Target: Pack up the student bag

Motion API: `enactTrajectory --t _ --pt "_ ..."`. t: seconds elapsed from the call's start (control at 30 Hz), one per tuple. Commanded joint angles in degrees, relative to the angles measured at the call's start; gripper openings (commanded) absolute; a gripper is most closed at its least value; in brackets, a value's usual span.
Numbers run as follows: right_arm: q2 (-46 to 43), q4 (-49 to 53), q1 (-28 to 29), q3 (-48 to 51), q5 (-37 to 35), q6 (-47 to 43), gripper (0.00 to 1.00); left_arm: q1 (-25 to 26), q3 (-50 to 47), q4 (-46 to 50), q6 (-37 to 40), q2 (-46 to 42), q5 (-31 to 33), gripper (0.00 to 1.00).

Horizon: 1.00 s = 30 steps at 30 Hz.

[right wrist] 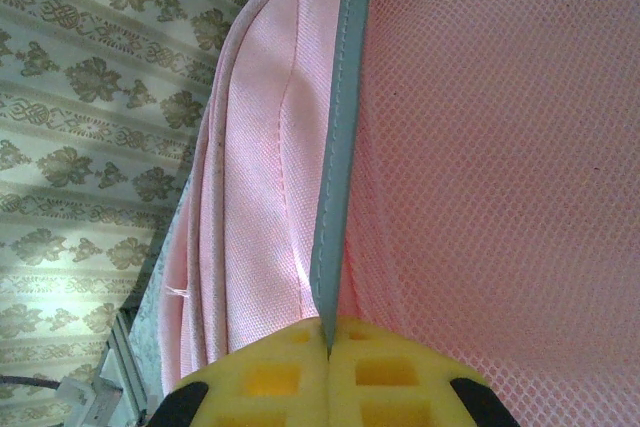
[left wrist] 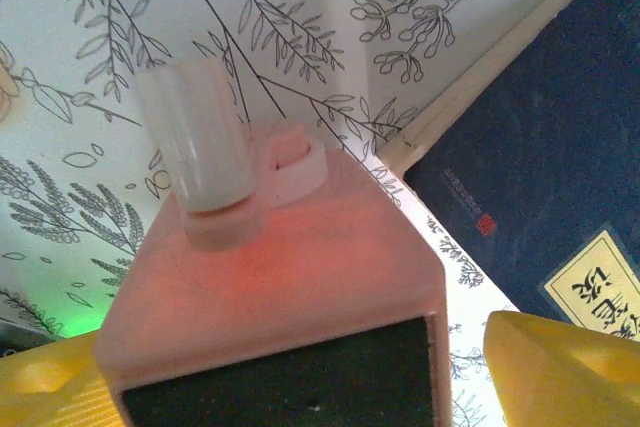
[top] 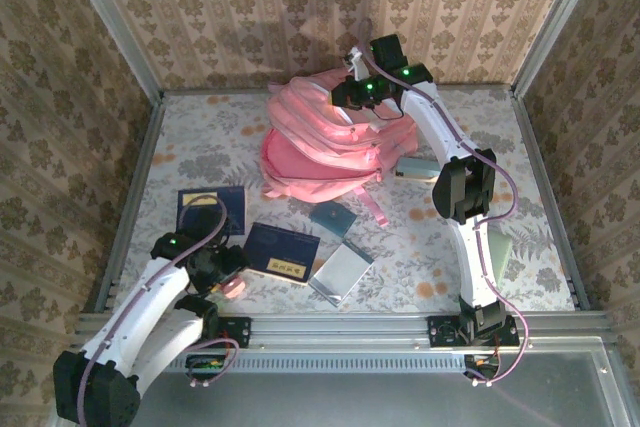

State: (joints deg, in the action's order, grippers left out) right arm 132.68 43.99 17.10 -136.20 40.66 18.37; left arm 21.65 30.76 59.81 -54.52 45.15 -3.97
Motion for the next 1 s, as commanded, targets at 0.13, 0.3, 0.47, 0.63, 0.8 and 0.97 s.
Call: enactTrajectory --t 0.13,0.3,0.47,0.63,0.8,0.97 --pt "-3.66 -0.62 -0.19 0.37 -0.03 0.31 0.0 -0.29 -0.21 1.77 -1.45 1.52 1.56 0.7" --pt "-3.75 -0.65 -0.2 0.41 0.1 0.32 0.0 -0.29 0.73 2.26 -1.99 2.32 2.45 0.52" --pt "-3.97 -0.46 -0.15 0.41 -0.04 0.14 0.0 -0.3 3.87 4.64 -1.84 2.01 3.5 0.32" --pt "-4.96 -0.36 -0.2 0.37 0.02 0.11 0.0 -0.31 11.47 11.35 -1.93 2.06 7.26 0.26" --pt "-6.72 -1.21 -0.61 0.41 1.7 1.27 0.0 -0.84 21.9 14.04 0.8 3.64 9.05 0.24" --pt "-9.23 -4.89 -1.62 2.44 6.05 4.85 0.0 -4.52 28.41 6.05 4.97 8.1 2.83 0.23"
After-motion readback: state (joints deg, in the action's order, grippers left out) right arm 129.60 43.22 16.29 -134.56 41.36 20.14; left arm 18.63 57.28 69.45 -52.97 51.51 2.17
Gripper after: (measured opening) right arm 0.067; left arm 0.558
